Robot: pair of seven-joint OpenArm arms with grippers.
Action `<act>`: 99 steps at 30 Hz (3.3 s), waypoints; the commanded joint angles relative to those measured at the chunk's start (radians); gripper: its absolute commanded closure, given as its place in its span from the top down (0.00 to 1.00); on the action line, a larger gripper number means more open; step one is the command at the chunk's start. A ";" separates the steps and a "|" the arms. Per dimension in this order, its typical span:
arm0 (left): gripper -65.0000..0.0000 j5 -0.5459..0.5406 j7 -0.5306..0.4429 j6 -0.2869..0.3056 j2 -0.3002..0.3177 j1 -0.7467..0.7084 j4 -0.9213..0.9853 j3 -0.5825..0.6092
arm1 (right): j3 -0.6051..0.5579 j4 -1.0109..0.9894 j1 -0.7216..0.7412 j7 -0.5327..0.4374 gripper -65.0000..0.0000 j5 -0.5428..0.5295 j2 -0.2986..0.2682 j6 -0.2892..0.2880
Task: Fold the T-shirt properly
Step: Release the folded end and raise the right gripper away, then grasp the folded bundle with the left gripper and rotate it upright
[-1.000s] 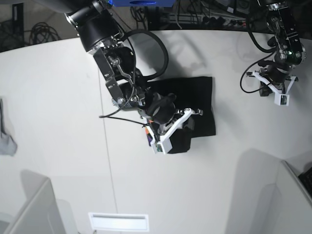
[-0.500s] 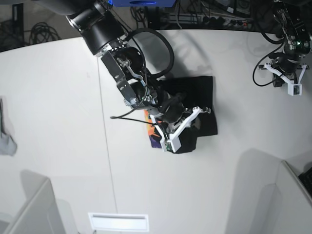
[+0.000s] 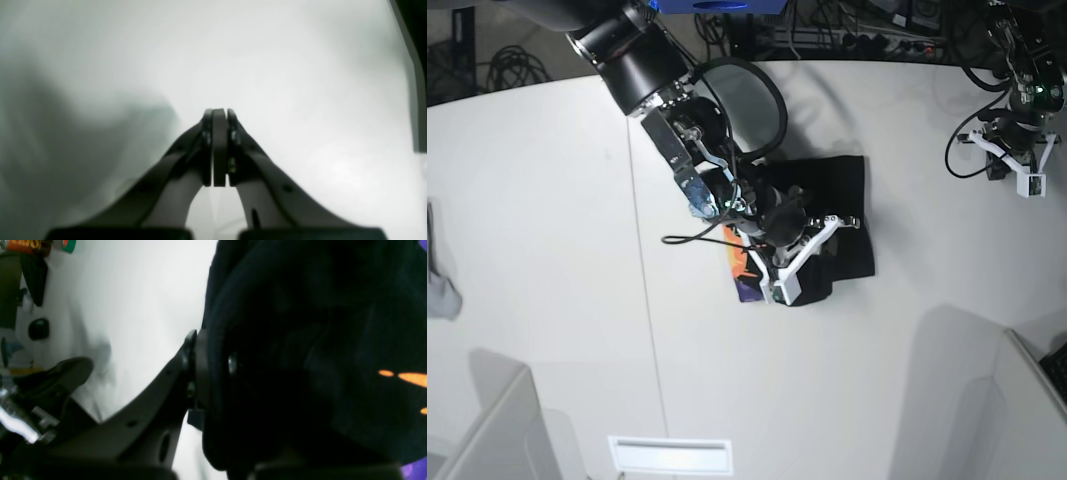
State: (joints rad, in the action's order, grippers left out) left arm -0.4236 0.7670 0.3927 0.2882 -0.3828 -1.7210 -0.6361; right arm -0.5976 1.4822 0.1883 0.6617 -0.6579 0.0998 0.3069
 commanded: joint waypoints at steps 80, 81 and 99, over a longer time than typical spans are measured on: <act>0.64 -0.455 0.084 -0.050 -0.166 0.361 0.448 0.338 | 0.397 0.458 -0.427 -0.047 0.00 -0.046 -0.440 -0.013; 0.57 -0.441 0.084 -0.059 -0.168 0.364 0.464 0.341 | 0.410 0.461 -0.431 -0.049 0.00 -0.046 -0.440 -0.013; 0.00 -0.436 0.153 -0.064 0.058 0.531 0.453 0.865 | 0.701 0.464 -0.543 -0.049 0.00 -0.047 -0.377 -0.013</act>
State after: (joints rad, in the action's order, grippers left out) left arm -0.8944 0.8776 0.3401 0.3428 0.1490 -1.2636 0.2317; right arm 0.0963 1.9270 -0.3649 0.6331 -0.7048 -0.2653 0.2996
